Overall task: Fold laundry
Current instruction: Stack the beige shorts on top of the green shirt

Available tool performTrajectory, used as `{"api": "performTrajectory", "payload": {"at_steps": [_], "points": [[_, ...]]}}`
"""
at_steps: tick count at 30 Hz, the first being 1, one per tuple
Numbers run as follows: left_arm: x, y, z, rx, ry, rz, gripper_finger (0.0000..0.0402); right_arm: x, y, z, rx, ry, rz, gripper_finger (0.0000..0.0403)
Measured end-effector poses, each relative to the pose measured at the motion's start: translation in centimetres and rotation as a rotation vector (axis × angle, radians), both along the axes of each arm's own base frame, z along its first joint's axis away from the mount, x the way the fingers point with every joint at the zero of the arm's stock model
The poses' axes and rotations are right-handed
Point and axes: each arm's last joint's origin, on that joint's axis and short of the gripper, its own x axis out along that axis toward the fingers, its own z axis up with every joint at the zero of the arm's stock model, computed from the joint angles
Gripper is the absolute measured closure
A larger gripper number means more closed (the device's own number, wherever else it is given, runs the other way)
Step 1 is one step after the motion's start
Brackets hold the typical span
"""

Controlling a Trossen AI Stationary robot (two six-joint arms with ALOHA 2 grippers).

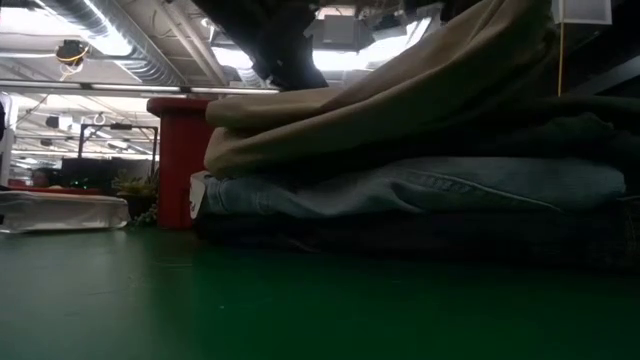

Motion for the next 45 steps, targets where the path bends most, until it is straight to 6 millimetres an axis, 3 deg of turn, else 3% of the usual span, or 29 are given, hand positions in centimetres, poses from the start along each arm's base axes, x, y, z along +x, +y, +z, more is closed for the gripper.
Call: {"api": "performTrajectory", "payload": {"at_steps": [8,21,27,31,36,41,45], "points": [[0.5,0.8,-0.2,-0.014,-0.053,0.091,0.0241,0.5,-0.3,0.3,-0.13,-0.055,0.005,0.0236],[2.2,4.6,-3.3,-0.06,-0.059,0.252,0.0241,-0.5,-1.7,-5.3,-0.235,0.051,-0.061,0.0236],[2.7,5.1,-4.9,-0.058,-0.012,0.263,0.0241,-0.9,-2.9,-7.9,-0.169,0.081,-0.11,0.0236],[2.9,5.1,-5.7,-0.061,0.007,0.261,0.0241,-1.2,-3.0,-8.6,-0.128,0.104,-0.118,0.0236],[2.7,4.9,-5.0,-0.06,0.003,0.252,0.0241,-1.4,-2.6,-7.4,-0.109,0.144,-0.097,0.0236],[1.8,3.9,-2.2,-0.062,-0.076,0.222,0.0241,-1.4,-1.4,-4.1,-0.111,0.14,-0.055,0.0236],[0.8,2.6,-0.1,-0.072,-0.118,0.176,0.0241,-0.9,0.8,-1.2,-0.081,0.048,0.006,0.0236]]}}
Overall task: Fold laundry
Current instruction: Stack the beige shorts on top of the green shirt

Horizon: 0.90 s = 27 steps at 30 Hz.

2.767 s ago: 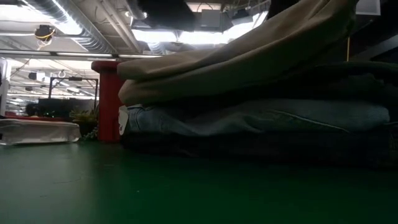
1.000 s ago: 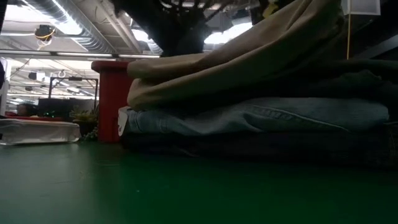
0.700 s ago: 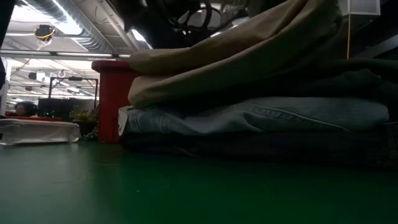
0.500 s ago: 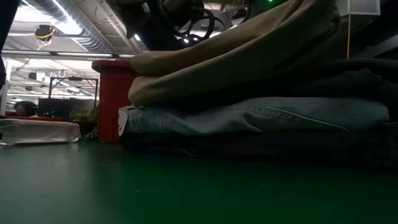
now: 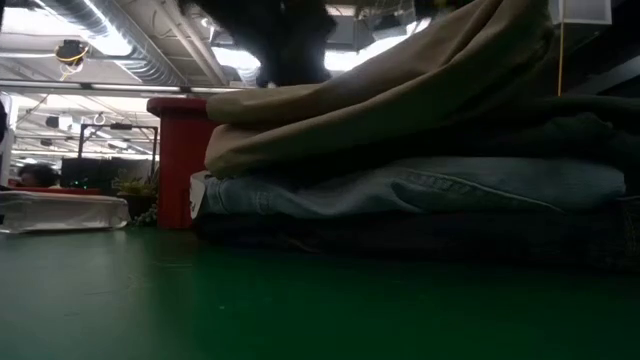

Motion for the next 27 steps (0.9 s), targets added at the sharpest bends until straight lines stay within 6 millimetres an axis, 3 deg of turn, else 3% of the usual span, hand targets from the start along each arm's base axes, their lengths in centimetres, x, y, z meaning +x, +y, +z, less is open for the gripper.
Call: {"api": "performTrajectory", "payload": {"at_steps": [5,12,18,27], "points": [[-1.3,-2.5,1.9,-0.012,-0.029,-0.088,0.0241,0.1,4.0,2.5,0.065,-0.151,0.124,0.0236],[-2.2,-7.3,1.8,-0.114,0.015,-0.347,0.0241,-0.1,10.7,2.5,0.157,-0.35,0.312,0.0236],[-2.4,-10.1,0.3,-0.104,0.09,-0.421,0.0241,0.5,14.6,-0.4,0.072,-0.375,0.39,0.0236],[-2.9,-11.2,-3.3,-0.136,0.296,-0.338,0.0241,2.5,16.2,-6.5,0.169,-0.142,0.377,0.0236]]}}
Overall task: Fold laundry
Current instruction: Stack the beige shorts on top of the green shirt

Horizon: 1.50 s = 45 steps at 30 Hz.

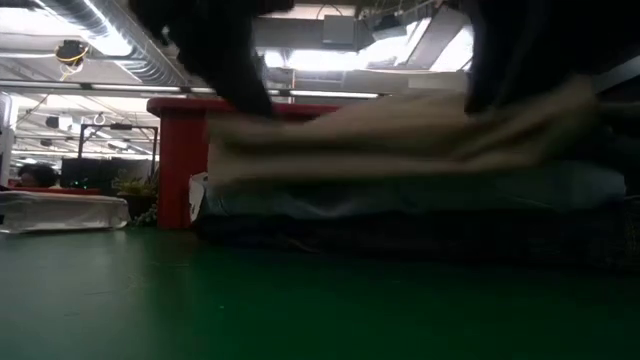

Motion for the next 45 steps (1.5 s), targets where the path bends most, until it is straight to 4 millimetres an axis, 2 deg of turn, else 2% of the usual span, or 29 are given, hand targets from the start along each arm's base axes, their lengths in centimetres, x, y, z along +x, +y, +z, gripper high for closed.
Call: {"api": "performTrajectory", "payload": {"at_steps": [4,8,18,22,27,30,34,37,41,45], "points": [[0.0,-0.4,-1.5,0.005,0.074,0.005,0.0241,0.1,0.5,-1.3,0.042,0.072,0.012,0.0236],[-0.1,-1.0,-2.0,-0.011,0.103,-0.026,0.0241,0.1,0.7,-1.6,0.091,0.118,0.018,0.0236],[-1.6,-0.9,-0.2,-0.004,0.112,-0.039,0.0241,-0.1,0.7,-1.2,0.129,0.152,0.022,0.0236],[-1.9,-0.6,0.9,0.0,0.072,-0.025,0.0241,0.0,0.8,0.1,0.134,0.152,0.023,0.0236],[-2.1,0.1,1.9,0.031,0.022,0.016,0.0241,0.2,0.8,3.5,0.091,0.123,0.04,0.0236],[-1.9,0.9,2.4,0.051,-0.003,0.05,0.0241,0.1,0.4,5.6,0.005,0.074,0.036,0.0236],[-1.2,2.3,2.7,0.07,-0.05,0.102,0.0241,0.1,-0.7,7.9,-0.165,-0.011,0.008,0.0236],[-0.5,3.7,2.9,0.057,-0.083,0.144,0.0241,0.6,-2.2,8.4,-0.255,-0.027,-0.029,0.0236],[0.2,5.9,3.2,0.06,-0.123,0.205,0.0241,1.8,-4.7,7.8,-0.295,0.032,-0.056,0.0236],[0.7,7.9,2.6,0.064,-0.102,0.264,0.0241,2.6,-7.4,6.0,-0.304,0.157,-0.079,0.0236]]}}
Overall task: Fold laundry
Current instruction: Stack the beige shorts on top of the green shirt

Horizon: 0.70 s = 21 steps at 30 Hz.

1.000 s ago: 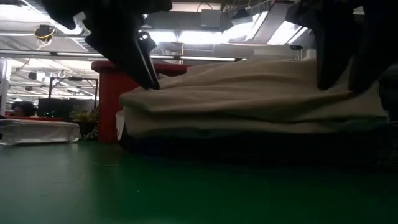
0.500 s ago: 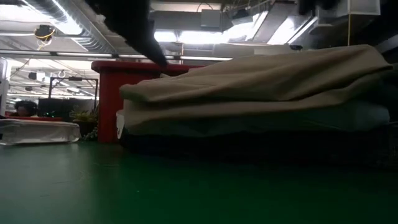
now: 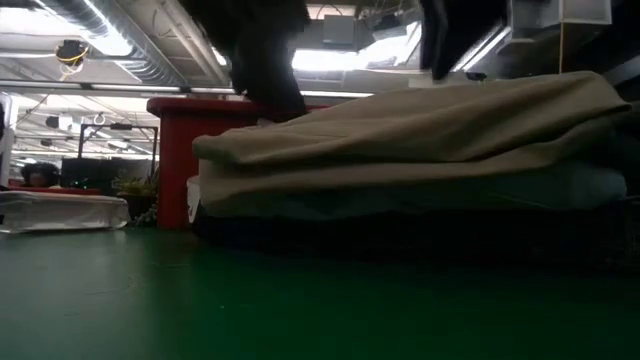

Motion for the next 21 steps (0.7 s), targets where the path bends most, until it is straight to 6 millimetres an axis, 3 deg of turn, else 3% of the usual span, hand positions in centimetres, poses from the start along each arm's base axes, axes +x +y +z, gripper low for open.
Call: {"api": "performTrajectory", "payload": {"at_steps": [7,13,17,21], "points": [[1.0,2.6,-2.0,-0.043,0.058,0.046,0.0241,0.1,-3.6,-4.6,0.031,0.194,-0.085,0.0236],[1.1,3.8,-2.6,-0.058,0.082,0.07,0.0241,-0.6,-4.3,-7.5,0.044,0.26,-0.101,0.0236],[1.0,3.9,-2.5,-0.058,0.086,0.071,0.0241,-0.9,-3.8,-7.5,0.059,0.277,-0.093,0.0236],[0.6,3.7,-1.8,-0.042,0.081,0.052,0.0241,-0.9,-3.6,-6.2,0.077,0.243,-0.084,0.0236]]}}
